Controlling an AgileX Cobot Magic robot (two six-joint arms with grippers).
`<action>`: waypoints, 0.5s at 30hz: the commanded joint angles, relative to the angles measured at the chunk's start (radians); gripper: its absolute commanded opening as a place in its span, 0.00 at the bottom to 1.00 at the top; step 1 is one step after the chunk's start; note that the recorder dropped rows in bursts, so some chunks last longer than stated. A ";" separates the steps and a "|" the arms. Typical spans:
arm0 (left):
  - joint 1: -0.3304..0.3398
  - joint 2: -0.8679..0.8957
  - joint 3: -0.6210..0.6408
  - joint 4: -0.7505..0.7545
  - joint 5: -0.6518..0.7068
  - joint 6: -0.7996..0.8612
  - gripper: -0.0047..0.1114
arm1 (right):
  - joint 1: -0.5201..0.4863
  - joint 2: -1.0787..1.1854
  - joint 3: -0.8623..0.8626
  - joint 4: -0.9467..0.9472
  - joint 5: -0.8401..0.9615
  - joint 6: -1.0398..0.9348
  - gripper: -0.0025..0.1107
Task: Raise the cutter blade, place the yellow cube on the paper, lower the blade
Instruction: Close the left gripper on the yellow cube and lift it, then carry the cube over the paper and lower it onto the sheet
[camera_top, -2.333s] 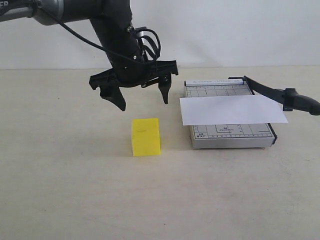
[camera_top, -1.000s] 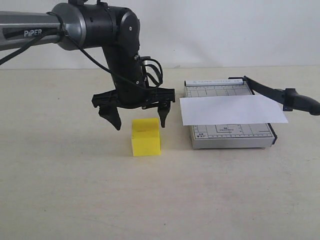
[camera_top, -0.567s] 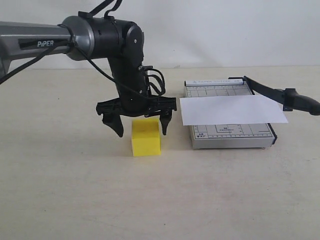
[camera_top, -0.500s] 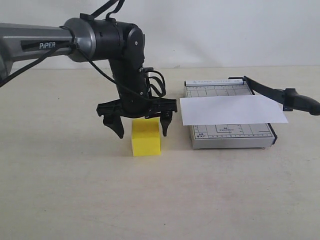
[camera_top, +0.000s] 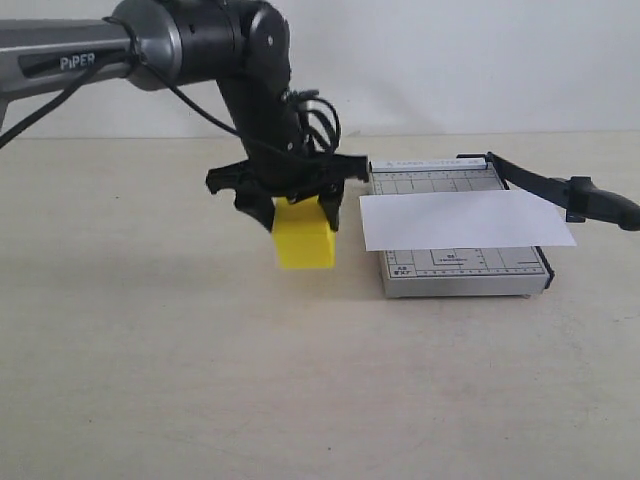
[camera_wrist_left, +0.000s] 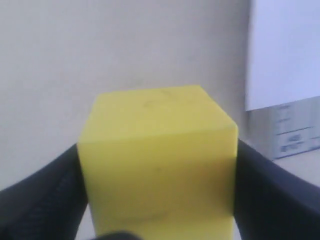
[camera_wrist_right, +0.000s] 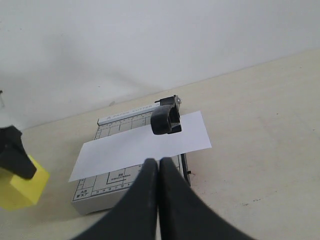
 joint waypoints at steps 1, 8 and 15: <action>-0.012 -0.021 -0.102 -0.090 -0.062 0.092 0.08 | 0.000 -0.002 0.000 0.001 -0.009 0.000 0.02; -0.087 0.038 -0.230 -0.082 -0.111 0.158 0.08 | 0.000 -0.002 0.000 0.001 -0.007 0.000 0.02; -0.131 0.112 -0.315 -0.070 -0.154 0.209 0.08 | 0.000 -0.002 0.000 0.001 -0.004 0.000 0.02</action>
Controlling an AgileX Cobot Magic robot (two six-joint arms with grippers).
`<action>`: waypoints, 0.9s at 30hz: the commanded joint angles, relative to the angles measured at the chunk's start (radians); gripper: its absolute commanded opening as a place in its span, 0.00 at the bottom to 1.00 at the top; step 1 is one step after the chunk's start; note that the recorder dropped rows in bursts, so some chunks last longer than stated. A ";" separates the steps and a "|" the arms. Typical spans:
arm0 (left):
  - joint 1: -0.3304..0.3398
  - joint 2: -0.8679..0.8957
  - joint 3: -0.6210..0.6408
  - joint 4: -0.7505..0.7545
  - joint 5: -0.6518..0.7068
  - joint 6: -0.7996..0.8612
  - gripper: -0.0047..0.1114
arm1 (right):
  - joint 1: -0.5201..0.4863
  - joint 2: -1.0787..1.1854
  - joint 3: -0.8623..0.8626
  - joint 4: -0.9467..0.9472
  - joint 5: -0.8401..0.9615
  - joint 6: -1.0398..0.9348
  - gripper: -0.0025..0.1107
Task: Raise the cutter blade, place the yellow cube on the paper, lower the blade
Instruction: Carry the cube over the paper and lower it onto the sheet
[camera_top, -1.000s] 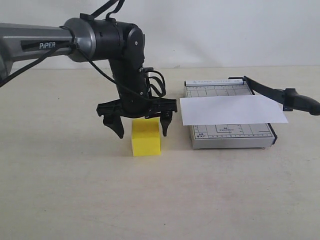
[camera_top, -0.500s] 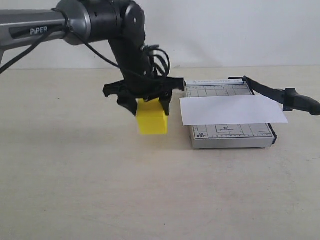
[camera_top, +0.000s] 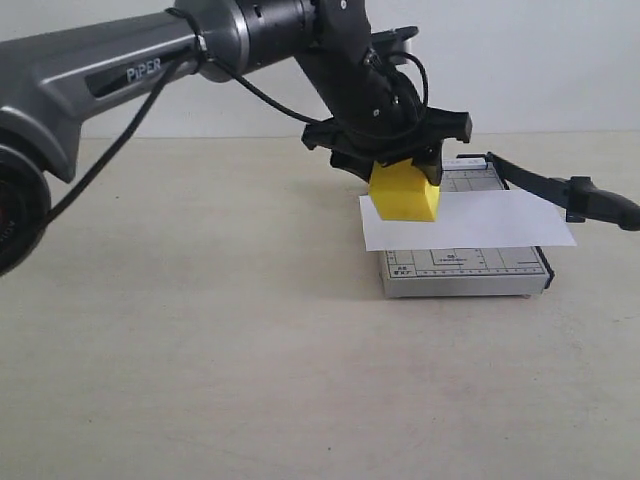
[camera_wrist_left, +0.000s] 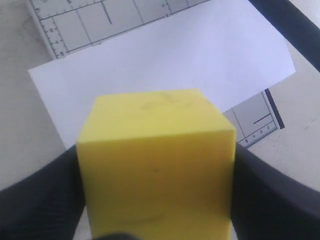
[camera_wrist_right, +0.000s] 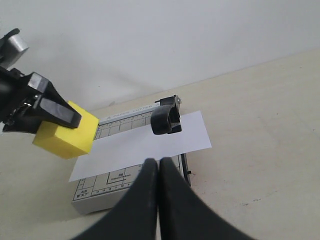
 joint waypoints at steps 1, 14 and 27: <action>-0.018 0.036 -0.059 0.009 -0.034 0.051 0.08 | 0.000 -0.002 0.000 -0.001 -0.004 0.000 0.02; -0.020 0.061 -0.086 0.088 -0.072 0.100 0.08 | 0.000 -0.002 0.000 -0.001 0.001 0.000 0.02; -0.022 0.114 -0.087 -0.007 -0.110 0.103 0.08 | 0.000 -0.002 0.000 -0.001 0.001 0.000 0.02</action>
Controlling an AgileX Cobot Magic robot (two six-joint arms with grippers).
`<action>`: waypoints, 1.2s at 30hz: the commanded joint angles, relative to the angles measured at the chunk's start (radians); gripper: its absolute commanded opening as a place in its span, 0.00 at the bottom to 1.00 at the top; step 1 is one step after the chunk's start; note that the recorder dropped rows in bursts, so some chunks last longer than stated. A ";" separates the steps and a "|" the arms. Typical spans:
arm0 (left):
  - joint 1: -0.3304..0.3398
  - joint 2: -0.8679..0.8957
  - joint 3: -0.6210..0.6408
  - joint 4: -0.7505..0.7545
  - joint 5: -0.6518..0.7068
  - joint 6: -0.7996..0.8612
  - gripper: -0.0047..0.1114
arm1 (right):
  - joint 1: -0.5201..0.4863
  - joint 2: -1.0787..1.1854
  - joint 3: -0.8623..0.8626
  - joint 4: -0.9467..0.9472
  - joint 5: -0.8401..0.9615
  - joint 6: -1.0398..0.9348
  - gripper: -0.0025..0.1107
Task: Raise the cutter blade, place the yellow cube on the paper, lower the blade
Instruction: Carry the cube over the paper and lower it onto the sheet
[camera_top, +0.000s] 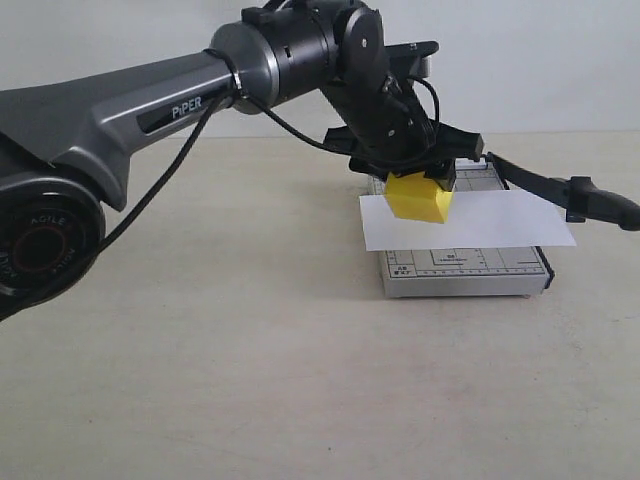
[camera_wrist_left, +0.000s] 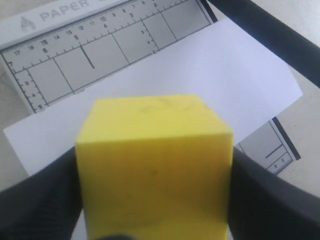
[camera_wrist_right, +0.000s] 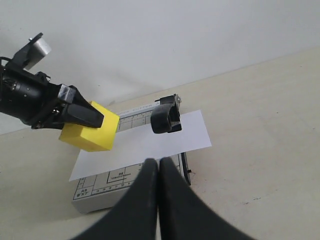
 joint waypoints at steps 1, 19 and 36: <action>-0.006 0.018 -0.007 -0.021 -0.013 0.016 0.08 | 0.000 -0.002 0.000 -0.003 0.000 0.000 0.02; -0.008 0.018 -0.007 -0.018 -0.022 0.042 0.13 | 0.000 -0.002 0.000 -0.003 0.000 0.000 0.02; -0.008 0.017 -0.007 -0.027 -0.079 0.042 0.54 | 0.000 -0.002 0.000 -0.003 -0.007 0.000 0.02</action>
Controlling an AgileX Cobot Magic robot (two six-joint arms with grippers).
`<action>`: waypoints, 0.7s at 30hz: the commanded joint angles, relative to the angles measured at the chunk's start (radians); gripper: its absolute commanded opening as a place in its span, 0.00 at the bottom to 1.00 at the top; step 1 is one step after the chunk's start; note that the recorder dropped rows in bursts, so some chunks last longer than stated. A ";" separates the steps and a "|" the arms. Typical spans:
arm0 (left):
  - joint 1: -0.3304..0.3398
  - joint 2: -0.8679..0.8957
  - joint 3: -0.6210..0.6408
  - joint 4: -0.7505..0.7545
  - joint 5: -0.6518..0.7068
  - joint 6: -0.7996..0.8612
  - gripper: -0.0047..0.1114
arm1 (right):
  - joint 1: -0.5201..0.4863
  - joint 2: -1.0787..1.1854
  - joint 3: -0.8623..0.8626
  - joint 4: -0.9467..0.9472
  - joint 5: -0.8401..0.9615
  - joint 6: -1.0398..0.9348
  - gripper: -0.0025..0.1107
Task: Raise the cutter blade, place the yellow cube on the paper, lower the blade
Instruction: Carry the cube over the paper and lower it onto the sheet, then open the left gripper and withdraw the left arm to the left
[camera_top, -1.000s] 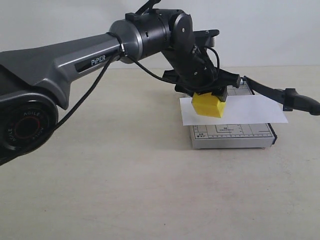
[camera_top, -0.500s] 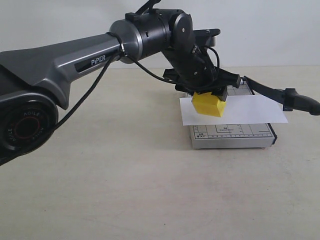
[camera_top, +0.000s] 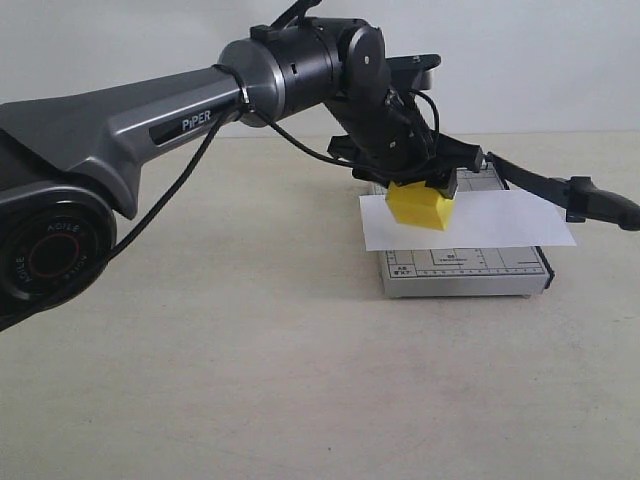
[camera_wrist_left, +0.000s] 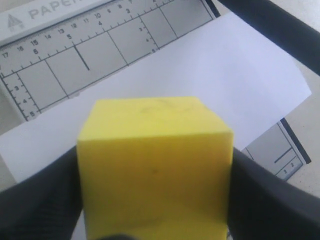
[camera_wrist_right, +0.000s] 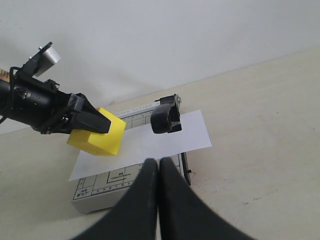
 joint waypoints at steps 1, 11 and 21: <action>-0.006 -0.009 -0.007 -0.015 -0.043 0.007 0.54 | 0.000 -0.002 0.000 -0.003 -0.007 0.000 0.02; -0.006 -0.009 -0.007 -0.018 -0.027 0.007 0.53 | 0.000 -0.002 0.000 -0.003 -0.007 0.000 0.02; -0.006 -0.009 -0.007 -0.018 -0.042 0.007 0.68 | 0.000 -0.002 0.000 -0.003 -0.007 0.000 0.02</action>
